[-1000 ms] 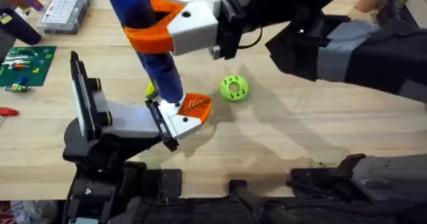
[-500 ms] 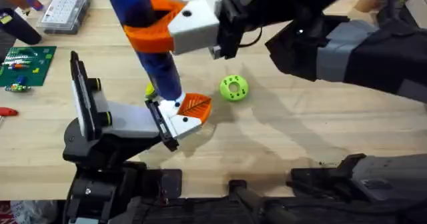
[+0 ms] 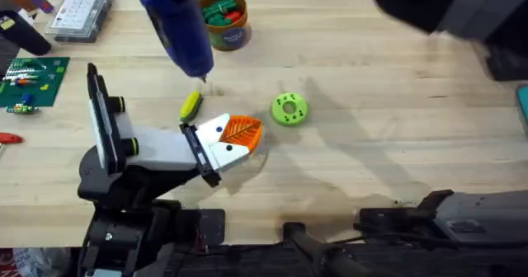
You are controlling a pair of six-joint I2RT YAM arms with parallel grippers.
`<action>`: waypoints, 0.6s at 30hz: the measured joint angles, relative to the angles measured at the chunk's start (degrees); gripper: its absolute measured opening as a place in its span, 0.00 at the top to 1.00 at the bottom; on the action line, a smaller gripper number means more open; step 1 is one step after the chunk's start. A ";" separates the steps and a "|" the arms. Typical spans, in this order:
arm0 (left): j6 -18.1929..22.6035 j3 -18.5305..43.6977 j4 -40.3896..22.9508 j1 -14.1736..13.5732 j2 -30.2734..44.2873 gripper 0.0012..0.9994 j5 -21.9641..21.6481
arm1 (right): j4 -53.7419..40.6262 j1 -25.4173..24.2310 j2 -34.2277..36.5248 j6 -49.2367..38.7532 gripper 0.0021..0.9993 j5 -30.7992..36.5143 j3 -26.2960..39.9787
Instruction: Pick up the gripper from the table and insert it into the empty holder that is missing its gripper. Then pick up a screw, insert it into the mounting hole, and use the screwdriver to tighten it. Finally, clean up the table by picking up the vegetable and placing it into the bucket.
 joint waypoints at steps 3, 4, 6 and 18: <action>0.00 0.00 0.00 0.00 0.00 0.98 -0.02 | -9.90 -0.81 -0.08 -3.54 0.99 -0.54 3.60; 0.00 0.00 0.00 0.00 0.00 0.98 -0.01 | -13.83 -1.26 -0.08 -5.20 0.99 -0.63 4.66; 0.00 0.00 0.00 0.00 0.00 0.98 -0.01 | -20.85 -2.36 -0.08 -8.37 0.99 -0.62 6.29; 0.00 0.00 0.02 0.00 0.00 0.98 -0.02 | -75.47 -7.50 0.03 -43.43 0.99 31.44 8.32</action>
